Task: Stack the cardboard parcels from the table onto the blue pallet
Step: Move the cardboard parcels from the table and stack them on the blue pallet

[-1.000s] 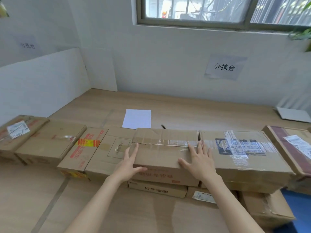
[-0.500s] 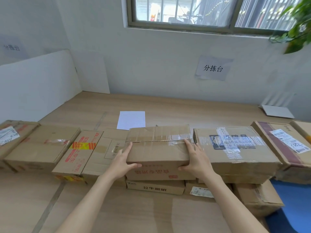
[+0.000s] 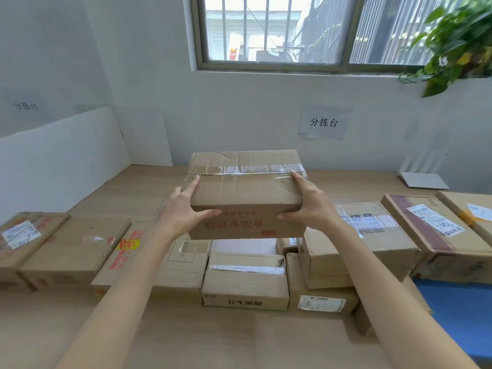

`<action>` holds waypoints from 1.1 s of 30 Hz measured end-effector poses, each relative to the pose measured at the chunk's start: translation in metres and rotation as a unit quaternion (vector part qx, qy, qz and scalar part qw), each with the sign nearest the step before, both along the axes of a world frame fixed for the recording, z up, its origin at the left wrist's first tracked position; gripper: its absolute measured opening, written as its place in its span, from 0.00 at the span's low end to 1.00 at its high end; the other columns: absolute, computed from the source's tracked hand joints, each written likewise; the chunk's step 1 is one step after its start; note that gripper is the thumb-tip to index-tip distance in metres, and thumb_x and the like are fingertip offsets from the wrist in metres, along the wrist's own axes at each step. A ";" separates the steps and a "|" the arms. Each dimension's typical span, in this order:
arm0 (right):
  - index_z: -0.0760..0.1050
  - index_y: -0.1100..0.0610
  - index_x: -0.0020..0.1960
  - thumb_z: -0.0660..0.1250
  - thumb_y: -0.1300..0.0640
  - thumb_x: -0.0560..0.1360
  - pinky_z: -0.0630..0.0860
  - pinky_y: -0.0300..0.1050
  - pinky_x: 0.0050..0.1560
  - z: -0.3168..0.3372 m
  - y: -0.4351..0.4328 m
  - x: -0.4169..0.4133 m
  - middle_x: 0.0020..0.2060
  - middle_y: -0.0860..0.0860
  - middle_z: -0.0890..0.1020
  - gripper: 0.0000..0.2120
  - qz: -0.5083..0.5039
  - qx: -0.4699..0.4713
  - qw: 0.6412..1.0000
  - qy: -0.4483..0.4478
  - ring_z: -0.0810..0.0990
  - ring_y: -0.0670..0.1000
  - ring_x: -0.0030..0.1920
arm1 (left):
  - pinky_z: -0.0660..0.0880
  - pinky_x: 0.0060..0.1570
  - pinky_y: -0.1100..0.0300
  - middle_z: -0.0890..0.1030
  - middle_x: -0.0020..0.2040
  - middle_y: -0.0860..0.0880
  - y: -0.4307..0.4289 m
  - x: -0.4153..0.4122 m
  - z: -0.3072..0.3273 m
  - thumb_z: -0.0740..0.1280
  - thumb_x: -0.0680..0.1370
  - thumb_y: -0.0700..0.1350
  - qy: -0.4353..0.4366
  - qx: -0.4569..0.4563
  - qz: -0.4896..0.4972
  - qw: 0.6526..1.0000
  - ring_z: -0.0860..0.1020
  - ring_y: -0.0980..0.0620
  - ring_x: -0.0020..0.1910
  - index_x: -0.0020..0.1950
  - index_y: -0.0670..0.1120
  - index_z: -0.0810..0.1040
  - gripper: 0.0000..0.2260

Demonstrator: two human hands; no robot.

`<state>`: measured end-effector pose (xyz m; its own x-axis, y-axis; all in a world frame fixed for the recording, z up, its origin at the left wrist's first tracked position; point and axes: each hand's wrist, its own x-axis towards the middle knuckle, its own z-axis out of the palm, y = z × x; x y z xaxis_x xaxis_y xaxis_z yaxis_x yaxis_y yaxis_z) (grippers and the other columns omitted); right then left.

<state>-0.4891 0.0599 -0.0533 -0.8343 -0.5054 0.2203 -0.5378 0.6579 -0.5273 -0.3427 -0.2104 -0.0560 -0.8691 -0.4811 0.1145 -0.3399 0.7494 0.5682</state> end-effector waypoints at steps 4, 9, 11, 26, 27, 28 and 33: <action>0.51 0.47 0.78 0.81 0.45 0.59 0.68 0.53 0.67 0.017 0.021 0.003 0.74 0.49 0.65 0.56 -0.011 -0.006 1.000 0.001 0.65 0.54 0.71 | 0.72 0.61 0.42 0.68 0.69 0.48 0.014 -0.002 0.021 0.62 0.53 0.80 -0.006 -0.015 -0.011 1.000 0.69 0.43 0.67 0.75 0.64 0.52 0.53; 0.52 0.48 0.78 0.81 0.44 0.59 0.69 0.54 0.66 0.027 0.065 0.005 0.72 0.50 0.67 0.56 -0.031 -0.006 0.999 -0.020 0.67 0.55 0.70 | 0.70 0.63 0.46 0.70 0.67 0.45 0.053 -0.018 0.036 0.71 0.63 0.69 0.002 -0.040 -0.036 0.999 0.69 0.44 0.66 0.77 0.58 0.56 0.47; 0.52 0.48 0.78 0.81 0.44 0.59 0.68 0.53 0.67 0.031 0.091 0.004 0.72 0.50 0.67 0.56 -0.041 -0.012 0.999 -0.024 0.66 0.54 0.70 | 0.70 0.63 0.47 0.70 0.66 0.45 0.075 -0.027 0.041 0.72 0.63 0.68 0.004 -0.043 -0.050 0.998 0.69 0.44 0.66 0.77 0.57 0.57 0.47; 0.53 0.46 0.78 0.80 0.46 0.62 0.66 0.39 0.54 0.054 0.427 -0.008 0.69 0.49 0.70 0.52 -0.120 -0.008 0.993 -0.013 0.70 0.51 0.66 | 0.70 0.61 0.48 0.71 0.64 0.46 0.392 -0.087 0.056 0.69 0.64 0.71 0.022 -0.053 -0.131 0.990 0.71 0.45 0.64 0.76 0.59 0.57 0.45; 0.53 0.46 0.78 0.80 0.45 0.62 0.67 0.40 0.56 0.055 0.452 -0.008 0.70 0.49 0.69 0.53 -0.121 -0.007 0.992 -0.013 0.70 0.51 0.66 | 0.70 0.62 0.48 0.71 0.64 0.46 0.416 -0.088 0.053 0.69 0.63 0.72 0.025 -0.049 -0.134 0.990 0.71 0.45 0.63 0.75 0.60 0.57 0.45; 0.53 0.45 0.78 0.80 0.45 0.61 0.67 0.40 0.57 0.054 0.475 -0.008 0.71 0.48 0.67 0.53 -0.121 -0.010 0.992 -0.020 0.69 0.50 0.67 | 0.70 0.62 0.48 0.71 0.64 0.46 0.440 -0.088 0.050 0.69 0.63 0.72 0.025 -0.046 -0.136 0.989 0.71 0.44 0.63 0.75 0.60 0.57 0.45; 0.53 0.44 0.77 0.81 0.47 0.61 0.70 0.41 0.54 0.038 0.567 -0.007 0.70 0.46 0.66 0.54 -0.113 -0.020 0.990 -0.078 0.69 0.48 0.63 | 0.72 0.60 0.47 0.70 0.66 0.47 0.533 -0.084 0.023 0.68 0.63 0.72 0.006 -0.031 -0.139 0.990 0.71 0.45 0.64 0.75 0.60 0.55 0.44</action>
<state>-0.4964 0.6271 -0.0157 -0.9505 -0.2959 0.0950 -0.2890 0.7294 -0.6200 -0.4263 0.3231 -0.0326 -0.9655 -0.2152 0.1463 -0.1096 0.8461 0.5216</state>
